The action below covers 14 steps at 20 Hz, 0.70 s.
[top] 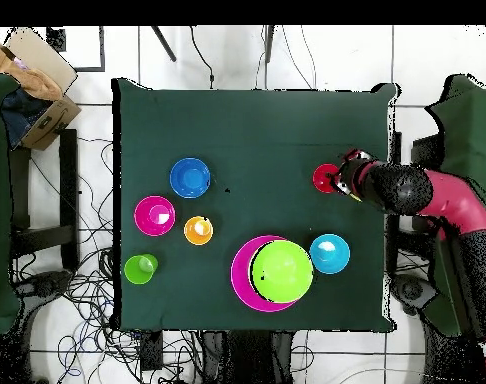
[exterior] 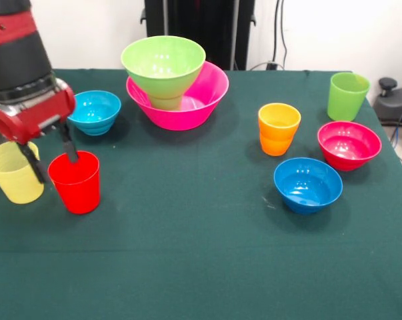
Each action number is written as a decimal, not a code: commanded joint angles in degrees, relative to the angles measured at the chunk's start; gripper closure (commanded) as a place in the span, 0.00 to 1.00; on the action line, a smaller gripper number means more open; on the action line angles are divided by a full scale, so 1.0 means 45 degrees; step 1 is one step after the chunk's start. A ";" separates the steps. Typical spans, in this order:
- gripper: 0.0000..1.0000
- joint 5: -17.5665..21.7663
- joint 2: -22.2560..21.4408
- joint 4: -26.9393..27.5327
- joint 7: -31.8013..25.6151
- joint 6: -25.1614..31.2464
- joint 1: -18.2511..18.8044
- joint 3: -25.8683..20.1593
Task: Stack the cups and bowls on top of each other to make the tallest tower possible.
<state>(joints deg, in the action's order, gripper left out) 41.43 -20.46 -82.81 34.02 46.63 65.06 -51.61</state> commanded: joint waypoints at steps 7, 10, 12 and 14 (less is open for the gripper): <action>0.00 0.0553 0.1262 0.1157 -0.0033 0.0006 -0.1265 0.1710; 0.00 0.0525 0.1136 0.1201 -0.0218 0.0229 -0.1278 0.1799; 0.00 0.0616 0.1195 0.1215 -0.0332 -0.0003 -0.1191 0.1805; 0.00 0.0552 0.1383 0.1107 -0.0512 -0.0500 -0.0911 0.1533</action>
<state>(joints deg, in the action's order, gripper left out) 41.45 -16.10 -81.99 34.02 46.62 62.41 -48.63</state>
